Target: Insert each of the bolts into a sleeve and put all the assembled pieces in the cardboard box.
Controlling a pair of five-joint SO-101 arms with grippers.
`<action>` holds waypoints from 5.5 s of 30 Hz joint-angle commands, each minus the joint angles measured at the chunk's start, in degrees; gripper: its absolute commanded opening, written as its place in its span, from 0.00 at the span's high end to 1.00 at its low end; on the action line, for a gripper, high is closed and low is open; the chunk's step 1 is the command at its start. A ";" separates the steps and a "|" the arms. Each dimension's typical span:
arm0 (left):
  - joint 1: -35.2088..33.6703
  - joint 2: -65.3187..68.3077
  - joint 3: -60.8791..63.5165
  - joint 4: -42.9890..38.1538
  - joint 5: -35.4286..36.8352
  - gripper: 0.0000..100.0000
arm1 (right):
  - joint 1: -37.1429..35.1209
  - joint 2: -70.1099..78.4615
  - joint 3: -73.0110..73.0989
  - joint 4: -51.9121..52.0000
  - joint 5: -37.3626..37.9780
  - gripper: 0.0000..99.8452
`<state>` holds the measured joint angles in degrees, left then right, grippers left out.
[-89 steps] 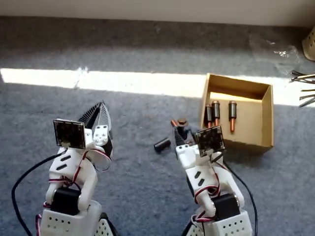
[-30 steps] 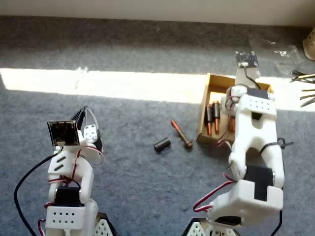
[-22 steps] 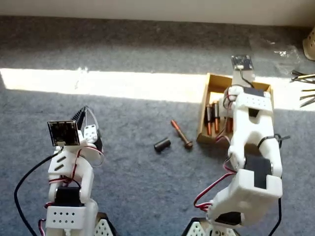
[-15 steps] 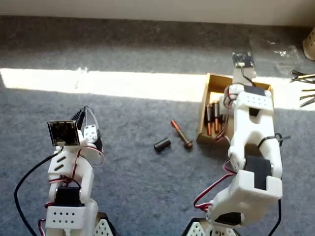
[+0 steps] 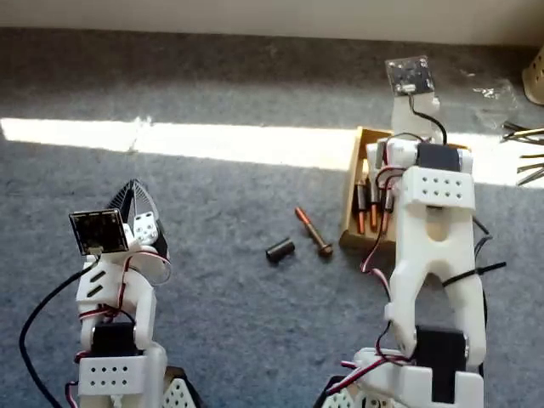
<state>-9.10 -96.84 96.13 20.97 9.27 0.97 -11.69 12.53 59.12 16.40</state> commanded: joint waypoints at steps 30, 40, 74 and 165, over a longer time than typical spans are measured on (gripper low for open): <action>-1.01 -0.84 0.22 -1.41 0.09 0.97 | -28.26 -19.47 25.54 -4.00 19.08 0.82; -1.01 -0.84 0.31 -1.41 0.09 0.97 | -28.44 -19.74 35.82 -9.01 44.92 0.82; -8.13 -0.84 -0.40 -1.58 0.35 0.97 | -37.93 -18.42 38.37 -8.92 60.48 0.82; -8.04 -0.84 0.22 -1.58 0.09 0.97 | -34.86 -7.87 17.19 -20.35 17.85 1.00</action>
<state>-16.84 -96.84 96.13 20.70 9.27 -33.23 -14.95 33.45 39.52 36.09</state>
